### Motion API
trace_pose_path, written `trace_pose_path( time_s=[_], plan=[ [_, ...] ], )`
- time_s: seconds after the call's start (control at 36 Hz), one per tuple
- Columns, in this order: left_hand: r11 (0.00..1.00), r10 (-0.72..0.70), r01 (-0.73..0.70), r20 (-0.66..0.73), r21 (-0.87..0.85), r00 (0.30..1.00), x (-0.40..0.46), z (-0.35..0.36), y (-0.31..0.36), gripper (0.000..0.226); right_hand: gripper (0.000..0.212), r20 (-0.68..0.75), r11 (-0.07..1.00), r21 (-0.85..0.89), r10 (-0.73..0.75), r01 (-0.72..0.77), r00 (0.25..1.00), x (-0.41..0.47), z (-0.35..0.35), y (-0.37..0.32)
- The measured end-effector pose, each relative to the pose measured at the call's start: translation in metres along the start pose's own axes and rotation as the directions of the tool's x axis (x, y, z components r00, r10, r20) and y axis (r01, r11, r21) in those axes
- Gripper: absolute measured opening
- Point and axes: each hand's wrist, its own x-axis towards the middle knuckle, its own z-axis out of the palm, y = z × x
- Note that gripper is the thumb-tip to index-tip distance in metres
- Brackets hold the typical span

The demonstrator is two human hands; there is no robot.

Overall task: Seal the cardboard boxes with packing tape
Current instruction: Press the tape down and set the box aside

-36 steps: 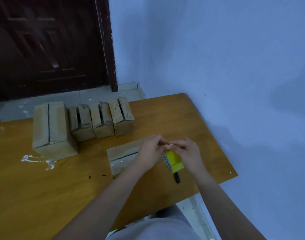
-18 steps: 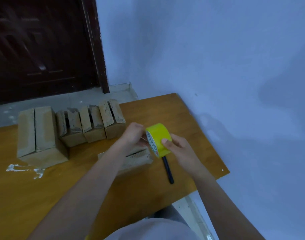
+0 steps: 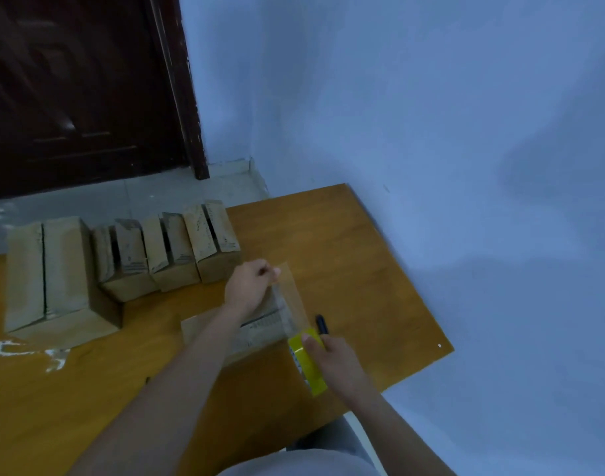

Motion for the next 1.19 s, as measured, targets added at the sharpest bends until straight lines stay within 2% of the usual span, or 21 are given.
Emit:
trace_pose_path(
  time_s=[0.08, 0.25, 0.33, 0.56, 0.67, 0.78, 0.92, 0.97, 1.14, 1.19],
  plan=[
    [0.998, -0.038, 0.037, -0.02, -0.046, 0.999, 0.002, 0.005, -0.011, 0.03, 0.059, 0.001, 1.0, -0.002, 0.025, -0.025, 1.0, 0.002, 0.003, 0.0],
    [0.993, -0.023, 0.015, -0.067, -0.118, 0.998, 0.006, 0.006, -0.017, 0.026, 0.045, 0.023, 0.996, 0.062, 0.059, -0.06, 0.998, 0.01, 0.005, 0.003],
    [0.991, -0.02, 0.01, -0.072, -0.134, 0.997, 0.008, 0.006, -0.018, 0.026, 0.039, 0.039, 0.993, 0.112, 0.021, -0.025, 0.999, 0.013, 0.003, 0.005],
    [0.996, -0.027, 0.022, -0.055, -0.082, 0.998, 0.01, 0.005, -0.02, 0.026, 0.035, 0.098, 0.986, 0.152, 0.052, -0.067, 0.994, 0.019, 0.005, 0.009],
    [0.999, -0.052, 0.051, -0.055, -0.017, 0.997, 0.012, 0.006, -0.021, 0.029, 0.038, 0.083, 0.99, 0.118, 0.066, -0.075, 0.994, 0.02, 0.007, 0.01],
    [0.994, -0.083, 0.085, -0.032, 0.067, 0.996, 0.015, 0.005, -0.021, 0.029, 0.055, 0.079, 0.995, 0.089, 0.045, -0.052, 0.996, 0.019, 0.009, 0.007],
    [0.984, -0.18, 0.18, 0.054, 0.012, 0.982, 0.023, 0.002, -0.021, 0.023, 0.051, 0.108, 0.988, 0.131, 0.065, -0.079, 0.992, 0.021, 0.008, 0.013],
    [0.976, -0.218, 0.216, 0.092, 0.034, 0.972, 0.026, 0.0, -0.019, 0.023, 0.044, 0.138, 0.98, 0.17, 0.079, -0.102, 0.987, 0.021, 0.009, 0.015],
    [0.926, -0.373, 0.352, 0.187, 0.136, 0.909, 0.031, -0.004, -0.014, 0.019, 0.04, 0.222, 0.961, 0.233, 0.099, -0.152, 0.97, 0.025, 0.009, 0.017],
    [0.906, -0.423, 0.406, 0.2, 0.125, 0.884, 0.032, -0.002, -0.014, 0.017, 0.031, 0.236, 0.958, 0.242, 0.098, -0.156, 0.967, 0.025, 0.008, 0.017]
  ],
)
